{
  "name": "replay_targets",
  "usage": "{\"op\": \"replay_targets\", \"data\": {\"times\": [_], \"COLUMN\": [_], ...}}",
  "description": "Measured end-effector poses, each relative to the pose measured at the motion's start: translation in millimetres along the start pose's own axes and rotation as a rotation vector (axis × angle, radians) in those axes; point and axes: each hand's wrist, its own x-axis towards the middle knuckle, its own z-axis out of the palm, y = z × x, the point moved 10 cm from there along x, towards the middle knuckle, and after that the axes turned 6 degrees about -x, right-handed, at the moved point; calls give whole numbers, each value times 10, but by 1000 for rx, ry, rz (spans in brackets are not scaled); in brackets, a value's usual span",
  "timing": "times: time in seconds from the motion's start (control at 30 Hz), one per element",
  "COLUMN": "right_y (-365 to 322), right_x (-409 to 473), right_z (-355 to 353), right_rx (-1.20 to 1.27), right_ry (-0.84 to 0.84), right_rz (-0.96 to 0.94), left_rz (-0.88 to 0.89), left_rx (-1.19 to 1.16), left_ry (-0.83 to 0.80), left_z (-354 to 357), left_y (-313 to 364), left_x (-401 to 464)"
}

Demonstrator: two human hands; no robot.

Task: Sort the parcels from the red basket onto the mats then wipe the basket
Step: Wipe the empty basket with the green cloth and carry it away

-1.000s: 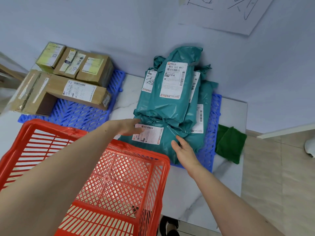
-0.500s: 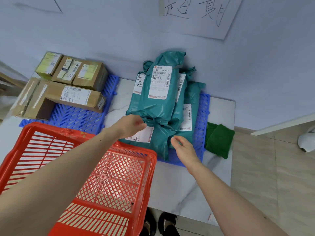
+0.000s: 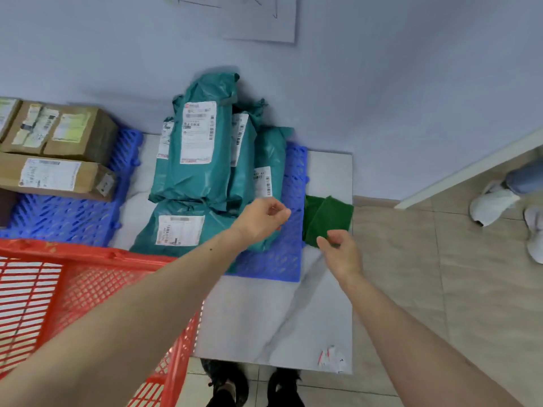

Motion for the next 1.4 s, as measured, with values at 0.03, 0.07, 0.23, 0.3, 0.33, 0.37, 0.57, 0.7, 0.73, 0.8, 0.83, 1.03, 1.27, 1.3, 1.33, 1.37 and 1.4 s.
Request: {"op": "replay_targets", "data": {"times": [0.03, 0.07, 0.23, 0.3, 0.33, 0.37, 0.57, 0.7, 0.73, 0.8, 0.83, 1.03, 1.27, 1.3, 1.33, 1.37, 1.4], "right_y": [119, 241, 639, 765, 829, 875, 1156, 1116, 1048, 909, 822, 253, -421, -515, -603, -691, -766], "right_x": [102, 207, 660, 801, 860, 903, 1095, 1092, 1057, 989, 940, 453, -478, -614, -742, -867, -974], "right_z": [-54, -93, -165, -122, -87, -53, 165, 213, 196, 191, 188, 55, -170, -187, -203, -222, -237], "right_rx": [-25, -43, -160, -162, -160, -147, 96, 213, 236, 275, 300, 475, 603, 607, 604, 599, 589], "right_ry": [1, 2, -8, -9, -6, -1, 10, -33, -45, -103, -140, -375, -613, -639, -657, -674, -686], "right_rz": [30, 56, 116, 144, 163, 175, 268, 212, 181, 112, 75, -62, -106, -116, -124, -131, -141], "left_rz": [-39, -79, -165, -200, -219, -236, -323, -329, -330, -337, -335, -443, -404, -395, -383, -363, -335], "left_rx": [-32, -74, -118, -205, -241, -259, -300, -349, -370, -402, -409, -551, -900, -939, -976, -998, -1025], "left_ry": [18, 35, 41, 22, 21, 25, 99, 75, 71, 64, 58, 21, -17, -24, -6, 31, 79], "left_z": [147, 295, 1018, 1259, 1355, 1428, 1536, 1529, 1528, 1514, 1502, 1359, 1069, 1031, 972, 883, 781], "left_y": [-91, -179, -531, -598, -637, -678, -920, -950, -941, -912, -890, -799, -282, -236, -204, -168, -131], "left_x": [81, 156, 486, 547, 578, 605, 662, 614, 588, 526, 493, 187, -496, -609, -717, -834, -941]}}
